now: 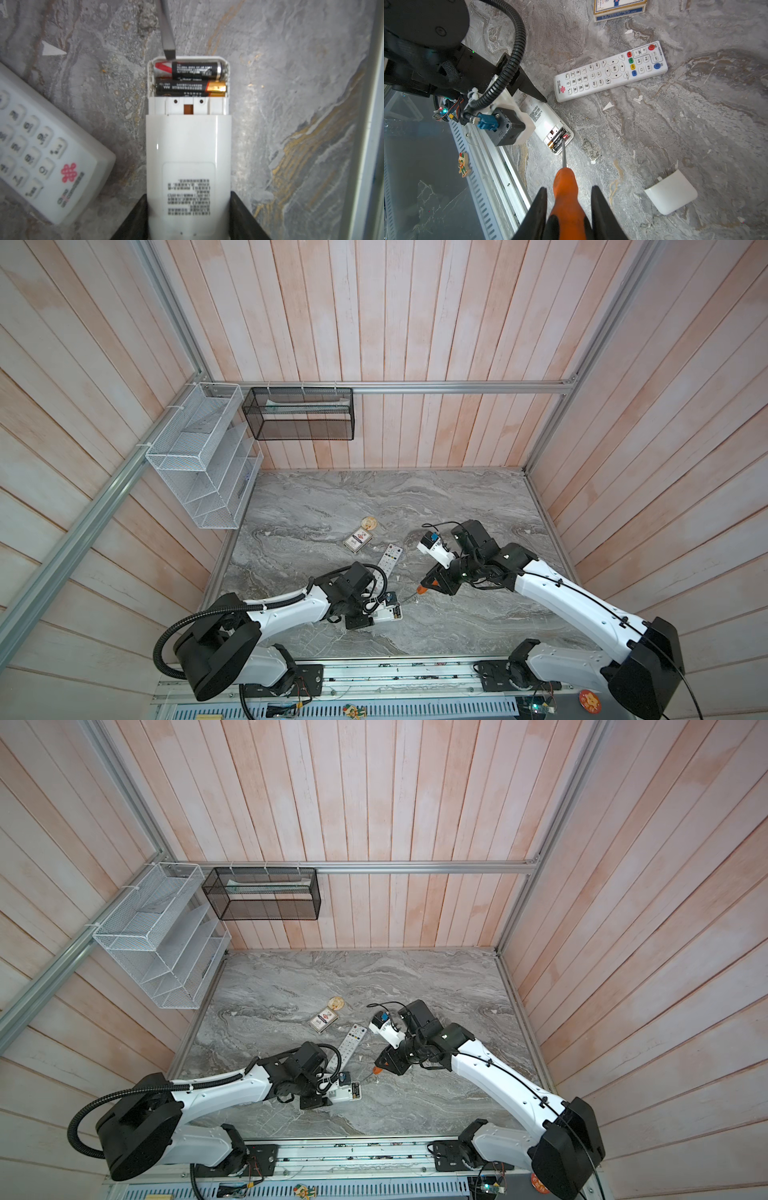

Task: Unload the batteries from the remote control
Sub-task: 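Pry the upper battery out with the screwdriver tip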

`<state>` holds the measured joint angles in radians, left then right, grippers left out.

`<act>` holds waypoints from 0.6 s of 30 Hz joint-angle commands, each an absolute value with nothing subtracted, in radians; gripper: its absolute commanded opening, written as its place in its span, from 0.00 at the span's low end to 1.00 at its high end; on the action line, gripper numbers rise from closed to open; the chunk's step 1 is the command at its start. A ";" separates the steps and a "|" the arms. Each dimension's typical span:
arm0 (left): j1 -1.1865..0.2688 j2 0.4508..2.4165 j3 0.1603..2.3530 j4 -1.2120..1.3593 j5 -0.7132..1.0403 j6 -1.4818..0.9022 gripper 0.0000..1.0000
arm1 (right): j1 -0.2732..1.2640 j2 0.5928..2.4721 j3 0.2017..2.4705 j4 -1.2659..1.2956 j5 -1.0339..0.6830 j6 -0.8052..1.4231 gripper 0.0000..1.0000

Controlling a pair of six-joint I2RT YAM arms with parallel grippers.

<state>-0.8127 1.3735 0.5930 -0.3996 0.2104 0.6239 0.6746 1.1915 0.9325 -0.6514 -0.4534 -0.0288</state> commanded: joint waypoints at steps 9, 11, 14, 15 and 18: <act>-0.823 1.406 0.563 -0.364 0.167 0.624 0.16 | 0.681 1.204 0.963 -0.666 -0.460 -0.025 0.00; -0.823 1.405 0.563 -0.365 0.167 0.625 0.16 | 0.681 1.212 0.962 -0.666 -0.459 -0.023 0.00; -0.824 1.405 0.562 -0.364 0.166 0.625 0.16 | 0.681 1.225 0.963 -0.664 -0.461 -0.024 0.00; -0.824 1.406 0.562 -0.364 0.166 0.624 0.16 | 0.680 1.230 0.962 -0.662 -0.463 -0.025 0.00; -0.824 1.406 0.560 -0.362 0.163 0.624 0.16 | 0.681 1.244 0.960 -0.660 -0.469 -0.029 0.00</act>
